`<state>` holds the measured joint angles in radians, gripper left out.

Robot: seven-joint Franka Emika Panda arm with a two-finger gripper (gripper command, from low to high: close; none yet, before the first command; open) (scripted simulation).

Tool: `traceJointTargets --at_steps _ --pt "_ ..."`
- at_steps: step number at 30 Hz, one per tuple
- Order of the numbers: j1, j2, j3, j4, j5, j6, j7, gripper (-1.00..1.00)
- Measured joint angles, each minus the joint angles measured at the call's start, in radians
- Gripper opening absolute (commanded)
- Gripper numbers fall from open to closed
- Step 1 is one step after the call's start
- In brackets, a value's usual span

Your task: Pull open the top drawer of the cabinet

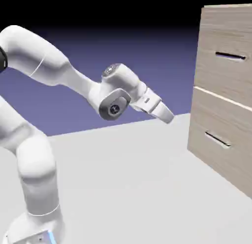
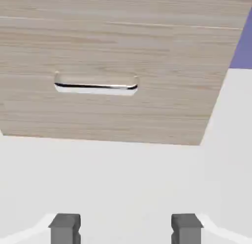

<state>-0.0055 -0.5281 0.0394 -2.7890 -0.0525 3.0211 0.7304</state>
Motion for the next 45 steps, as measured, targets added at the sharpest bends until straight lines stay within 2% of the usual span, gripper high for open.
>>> traceJointTargets --at_steps 45 --pt "-0.652 1.564 1.469 0.783 -1.957 -0.595 -0.394 0.00"
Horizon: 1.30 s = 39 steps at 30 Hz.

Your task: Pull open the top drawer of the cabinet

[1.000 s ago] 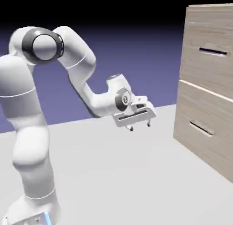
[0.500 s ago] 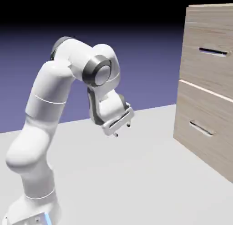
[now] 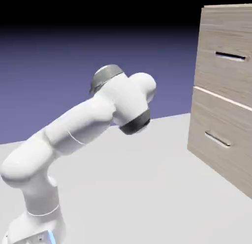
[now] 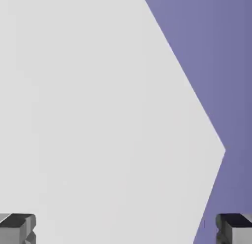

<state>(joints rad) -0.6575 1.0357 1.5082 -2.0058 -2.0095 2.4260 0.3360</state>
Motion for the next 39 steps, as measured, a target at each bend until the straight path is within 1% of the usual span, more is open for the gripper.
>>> traceJointTargets --at_steps 16,18,24,25,27,39 --pt "-0.232 0.556 0.522 0.278 -0.696 -0.212 -0.140 0.00" --pt "-0.234 0.561 0.527 0.281 -0.702 -0.213 -0.141 0.00" --pt "-0.115 0.538 0.517 0.498 -0.708 -0.118 -0.183 0.00" --pt "-0.102 0.536 0.516 0.521 -0.708 -0.108 -0.188 -1.00" --pt "-0.102 0.536 0.516 0.521 -0.708 -0.108 -0.188 -1.00" --pt "-0.340 0.582 0.545 0.086 -0.683 -0.301 -0.112 -1.00"
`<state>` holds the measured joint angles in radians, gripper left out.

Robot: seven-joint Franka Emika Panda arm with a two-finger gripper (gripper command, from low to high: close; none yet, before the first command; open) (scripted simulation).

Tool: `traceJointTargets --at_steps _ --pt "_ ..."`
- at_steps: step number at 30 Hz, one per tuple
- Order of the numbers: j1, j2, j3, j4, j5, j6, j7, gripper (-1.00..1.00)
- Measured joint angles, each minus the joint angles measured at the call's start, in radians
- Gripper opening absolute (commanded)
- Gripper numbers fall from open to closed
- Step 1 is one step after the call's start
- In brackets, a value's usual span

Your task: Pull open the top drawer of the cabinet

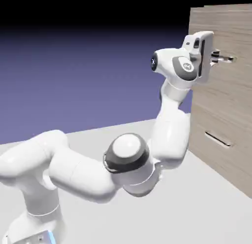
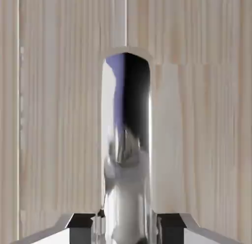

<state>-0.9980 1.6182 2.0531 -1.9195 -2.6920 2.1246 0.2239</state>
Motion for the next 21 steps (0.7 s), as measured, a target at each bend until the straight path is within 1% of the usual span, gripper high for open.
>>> traceJointTargets --at_steps 10,18,19,21 --pt "-0.201 0.043 0.065 -0.362 0.070 -0.164 0.051 -1.00" --pt "-0.359 0.095 0.176 -0.652 0.188 -0.301 0.082 -1.00" --pt "-0.360 0.096 0.177 -0.655 0.189 -0.302 0.082 1.00" --pt "-0.360 0.096 0.177 -0.655 0.187 -0.302 0.083 1.00"
